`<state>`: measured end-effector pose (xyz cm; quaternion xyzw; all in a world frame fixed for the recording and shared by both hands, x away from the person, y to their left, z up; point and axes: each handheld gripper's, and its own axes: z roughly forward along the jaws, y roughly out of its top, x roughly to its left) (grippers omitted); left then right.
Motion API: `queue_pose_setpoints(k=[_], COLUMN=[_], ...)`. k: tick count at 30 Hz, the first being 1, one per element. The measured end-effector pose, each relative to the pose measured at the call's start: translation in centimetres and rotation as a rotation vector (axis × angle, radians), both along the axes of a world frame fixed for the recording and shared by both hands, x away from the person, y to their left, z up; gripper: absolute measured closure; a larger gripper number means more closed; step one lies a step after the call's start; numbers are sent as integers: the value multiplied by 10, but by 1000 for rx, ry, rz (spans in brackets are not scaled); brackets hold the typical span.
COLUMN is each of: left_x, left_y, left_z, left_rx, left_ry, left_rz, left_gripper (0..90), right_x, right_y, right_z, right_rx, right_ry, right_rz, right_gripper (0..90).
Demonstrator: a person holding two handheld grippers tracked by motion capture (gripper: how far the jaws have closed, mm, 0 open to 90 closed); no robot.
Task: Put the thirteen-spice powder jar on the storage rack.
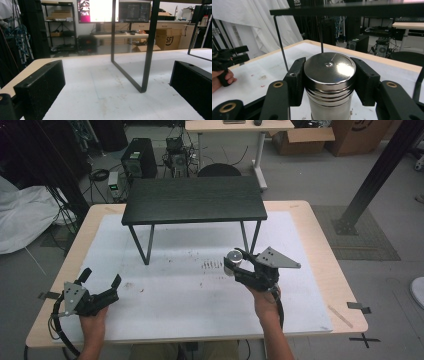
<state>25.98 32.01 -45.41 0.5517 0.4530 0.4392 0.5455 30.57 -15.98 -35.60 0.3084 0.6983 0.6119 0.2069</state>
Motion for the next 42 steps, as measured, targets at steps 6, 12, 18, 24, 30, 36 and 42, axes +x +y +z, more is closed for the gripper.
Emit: queue_pose_setpoints(k=[6, 12, 18, 24, 30, 36, 42], left_x=[0, 0, 0, 0, 0, 0, 0], left_y=[0, 0, 0, 0, 0, 0, 0], left_z=[0, 0, 0, 0, 0, 0, 0], left_rx=[-1, 0, -1, -1, -1, 0, 1], left_ry=[0, -1, -1, 0, 0, 1, 1], left_rz=[0, 0, 0, 0, -1, 0, 0], left_gripper=[4, 4, 4, 4, 4, 4, 4], right_x=[1, 2, 5, 8, 12, 15, 18], right_y=[1, 2, 2, 3, 4, 5, 6], right_z=[13, 23, 35, 47, 61, 71, 80], right_rx=[3, 10, 22, 27, 35, 31, 41], right_ry=[-14, -24, -39, -51, -63, -70, -82], right_rz=[16, 28, 39, 53, 66, 76, 84], right_gripper=[491, 491, 491, 491, 491, 491, 491])
